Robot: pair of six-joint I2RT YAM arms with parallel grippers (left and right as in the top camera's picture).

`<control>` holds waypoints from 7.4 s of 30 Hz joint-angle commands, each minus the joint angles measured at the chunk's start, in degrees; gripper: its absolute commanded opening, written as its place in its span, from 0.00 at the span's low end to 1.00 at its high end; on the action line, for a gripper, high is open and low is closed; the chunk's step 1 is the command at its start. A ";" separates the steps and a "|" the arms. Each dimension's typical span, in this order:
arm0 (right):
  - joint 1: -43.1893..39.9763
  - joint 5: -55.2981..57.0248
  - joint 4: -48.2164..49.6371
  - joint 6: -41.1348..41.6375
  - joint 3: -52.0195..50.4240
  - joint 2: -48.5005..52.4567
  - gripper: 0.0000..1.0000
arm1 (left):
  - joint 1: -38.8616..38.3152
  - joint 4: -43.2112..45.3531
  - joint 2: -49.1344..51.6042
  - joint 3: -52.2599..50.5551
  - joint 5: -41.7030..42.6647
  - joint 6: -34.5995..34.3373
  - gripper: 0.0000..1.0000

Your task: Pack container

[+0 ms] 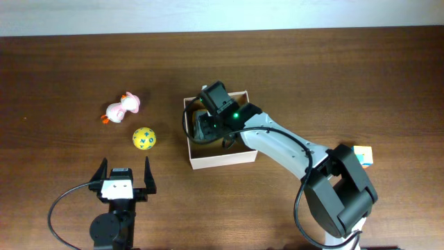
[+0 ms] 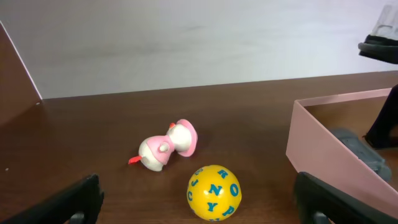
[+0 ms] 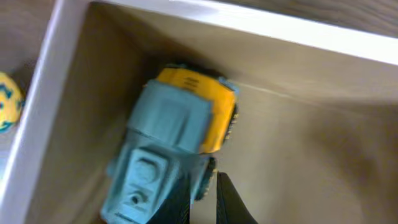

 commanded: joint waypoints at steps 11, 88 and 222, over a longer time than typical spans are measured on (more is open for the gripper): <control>1.16 -3.43 0.63 -2.82 -0.31 -0.98 0.11 | 0.24 -0.33 -0.48 -0.15 0.44 0.92 0.99; -9.11 5.09 3.30 2.54 -0.28 4.81 0.14 | 0.24 -0.33 -0.48 -0.15 0.44 0.92 0.99; -36.87 12.98 -59.87 10.14 31.32 -3.74 0.89 | 0.24 -0.33 -0.48 -0.15 0.44 0.92 0.99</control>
